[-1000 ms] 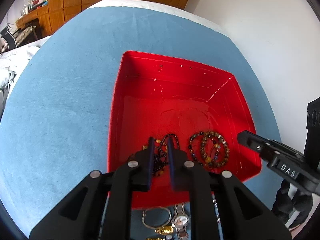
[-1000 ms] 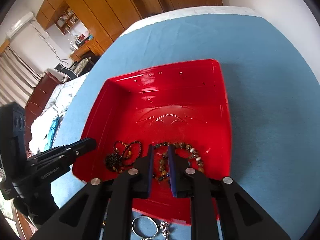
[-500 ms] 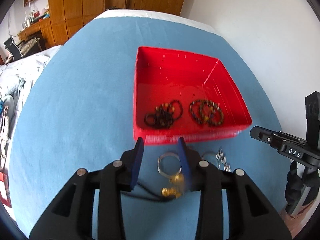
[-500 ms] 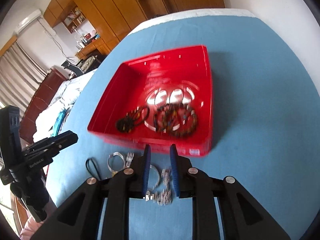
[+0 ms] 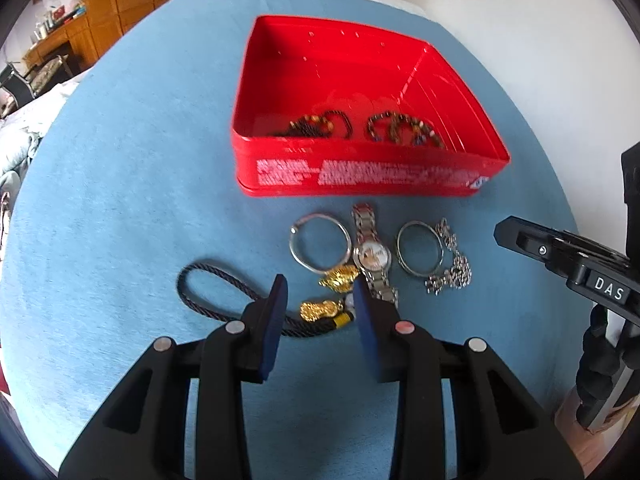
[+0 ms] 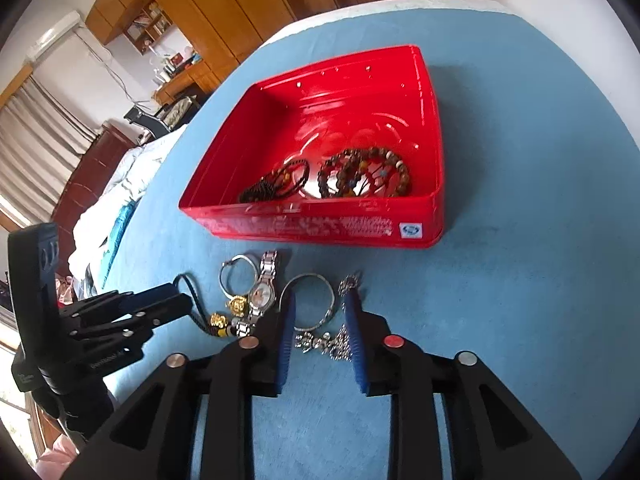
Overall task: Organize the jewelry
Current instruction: 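Withdraw both tools and move the left tool toward the silver watch, then grasp the silver watch with the left tool while the right tool grasps the silver chain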
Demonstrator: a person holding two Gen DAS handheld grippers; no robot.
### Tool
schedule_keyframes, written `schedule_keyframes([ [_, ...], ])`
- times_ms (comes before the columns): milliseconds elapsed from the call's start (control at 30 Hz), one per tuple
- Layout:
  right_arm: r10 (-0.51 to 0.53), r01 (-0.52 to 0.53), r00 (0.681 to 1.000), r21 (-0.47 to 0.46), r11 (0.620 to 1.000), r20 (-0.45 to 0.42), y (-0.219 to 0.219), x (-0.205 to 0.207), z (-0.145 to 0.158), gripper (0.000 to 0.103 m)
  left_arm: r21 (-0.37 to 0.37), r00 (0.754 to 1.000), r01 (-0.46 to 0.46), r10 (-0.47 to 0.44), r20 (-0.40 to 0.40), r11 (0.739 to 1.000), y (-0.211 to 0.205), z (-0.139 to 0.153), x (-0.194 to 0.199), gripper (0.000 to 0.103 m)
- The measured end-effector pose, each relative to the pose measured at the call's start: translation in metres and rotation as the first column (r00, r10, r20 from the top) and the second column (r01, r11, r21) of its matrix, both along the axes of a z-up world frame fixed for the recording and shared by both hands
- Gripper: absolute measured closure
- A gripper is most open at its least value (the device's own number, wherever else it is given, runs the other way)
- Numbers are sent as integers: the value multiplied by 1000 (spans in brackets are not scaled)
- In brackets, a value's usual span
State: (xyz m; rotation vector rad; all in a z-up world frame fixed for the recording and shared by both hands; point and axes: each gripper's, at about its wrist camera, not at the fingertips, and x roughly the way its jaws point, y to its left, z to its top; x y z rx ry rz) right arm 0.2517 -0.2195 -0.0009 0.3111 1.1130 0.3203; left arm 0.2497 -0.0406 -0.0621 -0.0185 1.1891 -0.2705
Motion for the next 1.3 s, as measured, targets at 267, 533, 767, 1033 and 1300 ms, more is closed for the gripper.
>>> schedule_keyframes([
  [267, 3, -4, 1000, -8, 1000, -26, 3, 1, -11, 74, -12, 1000, -18, 17, -26, 1000, -1, -13, 9, 71],
  [533, 0, 0, 999, 5, 1000, -44, -2, 1, -16, 74, -74, 998, 21, -24, -51, 997, -24, -16, 9, 80],
  [767, 4, -3, 999, 17, 1000, -50, -5, -1, -16, 74, -96, 994, 30, -40, -101, 995, -39, -28, 9, 80],
  [1033, 6, -5, 999, 16, 1000, -47, -4, -2, -15, 74, -102, 988, -5, -11, -156, 995, -40, -48, 25, 82],
  [1300, 1, -1, 998, 9, 1000, -69, -4, 1, -24, 74, -99, 987, -35, 19, -161, 995, -41, -58, 47, 81],
])
